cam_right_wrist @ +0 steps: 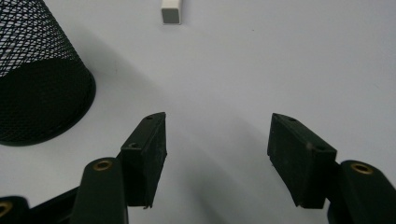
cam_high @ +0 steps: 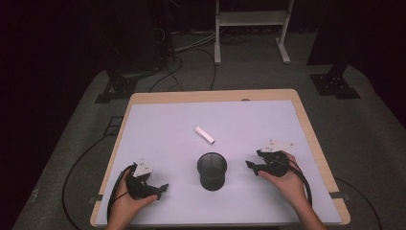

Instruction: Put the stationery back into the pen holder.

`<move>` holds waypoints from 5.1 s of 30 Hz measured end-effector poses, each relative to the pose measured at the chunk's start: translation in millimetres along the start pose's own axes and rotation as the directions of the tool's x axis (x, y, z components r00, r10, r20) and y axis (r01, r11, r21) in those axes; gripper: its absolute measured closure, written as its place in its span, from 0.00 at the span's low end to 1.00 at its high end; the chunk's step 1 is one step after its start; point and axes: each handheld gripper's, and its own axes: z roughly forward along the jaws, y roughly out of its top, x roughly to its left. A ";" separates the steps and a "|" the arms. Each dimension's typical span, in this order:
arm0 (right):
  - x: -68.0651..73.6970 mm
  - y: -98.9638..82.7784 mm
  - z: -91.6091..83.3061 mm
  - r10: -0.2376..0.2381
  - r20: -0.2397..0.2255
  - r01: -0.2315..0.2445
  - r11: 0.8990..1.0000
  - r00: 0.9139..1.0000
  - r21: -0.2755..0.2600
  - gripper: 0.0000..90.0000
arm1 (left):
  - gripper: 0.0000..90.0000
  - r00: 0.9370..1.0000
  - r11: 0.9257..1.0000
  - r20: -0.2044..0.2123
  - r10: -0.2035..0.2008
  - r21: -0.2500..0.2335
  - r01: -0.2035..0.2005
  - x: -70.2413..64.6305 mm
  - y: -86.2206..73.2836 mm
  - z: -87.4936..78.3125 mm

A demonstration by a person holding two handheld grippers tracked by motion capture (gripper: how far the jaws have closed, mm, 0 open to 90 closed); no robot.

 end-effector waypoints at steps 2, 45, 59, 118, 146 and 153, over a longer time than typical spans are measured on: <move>-0.4 2.2 2.6 -0.007 -0.001 0.007 1.000 1.000 0.004 0.41 | 0.02 1.000 1.000 0.000 0.000 0.000 0.000 0.0 0.1 0.0; 12.5 72.7 75.9 -0.048 -0.097 0.044 0.998 0.994 -0.038 0.54 | 0.02 1.000 1.000 0.002 -0.003 0.000 0.003 0.3 0.0 0.2; 18.7 85.5 102.8 -0.054 -0.114 0.053 0.998 0.992 -0.018 0.59 | 0.02 1.000 1.000 0.004 -0.005 0.000 0.005 0.4 0.0 0.2; 26.5 87.0 144.9 -0.062 -0.100 0.064 0.998 0.993 0.010 0.78 | 0.02 1.000 1.000 0.005 -0.006 0.002 0.006 0.8 0.0 0.2; 28.7 100.7 96.4 -0.080 -0.136 0.078 0.997 0.988 -0.025 0.78 | 0.02 1.000 1.000 0.005 -0.006 0.001 0.006 0.7 0.0 0.3; 26.7 99.0 82.5 -0.081 -0.137 0.077 0.997 0.987 -0.030 0.78 | 0.02 1.000 1.000 0.005 -0.006 0.002 0.006 0.7 0.0 0.2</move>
